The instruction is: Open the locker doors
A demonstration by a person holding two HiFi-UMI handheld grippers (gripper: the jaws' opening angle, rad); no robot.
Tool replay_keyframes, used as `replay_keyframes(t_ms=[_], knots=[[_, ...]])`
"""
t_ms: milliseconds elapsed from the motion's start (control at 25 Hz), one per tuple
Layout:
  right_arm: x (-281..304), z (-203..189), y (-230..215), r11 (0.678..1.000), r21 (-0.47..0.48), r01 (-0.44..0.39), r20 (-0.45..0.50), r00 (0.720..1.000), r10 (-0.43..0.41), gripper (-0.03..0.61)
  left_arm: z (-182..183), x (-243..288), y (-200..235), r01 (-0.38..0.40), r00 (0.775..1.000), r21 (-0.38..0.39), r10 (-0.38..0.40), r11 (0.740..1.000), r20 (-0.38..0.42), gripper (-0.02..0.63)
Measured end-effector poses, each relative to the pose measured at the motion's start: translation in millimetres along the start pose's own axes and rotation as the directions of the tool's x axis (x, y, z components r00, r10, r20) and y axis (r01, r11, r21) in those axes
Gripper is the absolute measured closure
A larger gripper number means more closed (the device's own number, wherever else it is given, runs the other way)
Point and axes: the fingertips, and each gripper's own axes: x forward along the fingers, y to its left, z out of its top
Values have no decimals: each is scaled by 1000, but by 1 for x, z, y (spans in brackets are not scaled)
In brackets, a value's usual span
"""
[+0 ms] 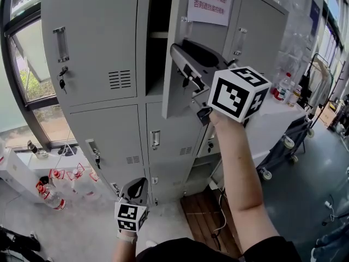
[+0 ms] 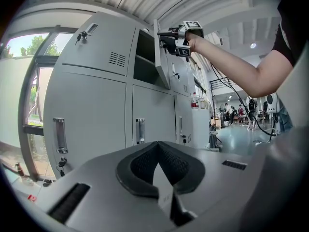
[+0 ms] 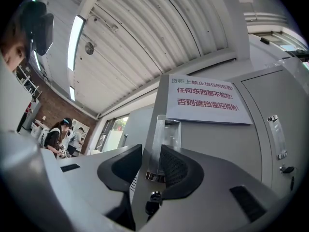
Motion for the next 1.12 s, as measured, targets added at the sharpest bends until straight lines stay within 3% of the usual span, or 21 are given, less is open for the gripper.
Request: replay_keyframes(t_ms=[280,600,1120], knots=[[-40,12,-1,998,33,-51,2,999,51,433,5,1,-34,17,1000,6,-17,1000,-3,597],[-92,29,-9,999,13,-42,10,999,41,442,15,17,-81,87,996,35,-87,996,-14,597],[-187,49,-53,998,11,66,31,997,-66,489,29,49,-165,226,974,64,-226,972,-6,597]])
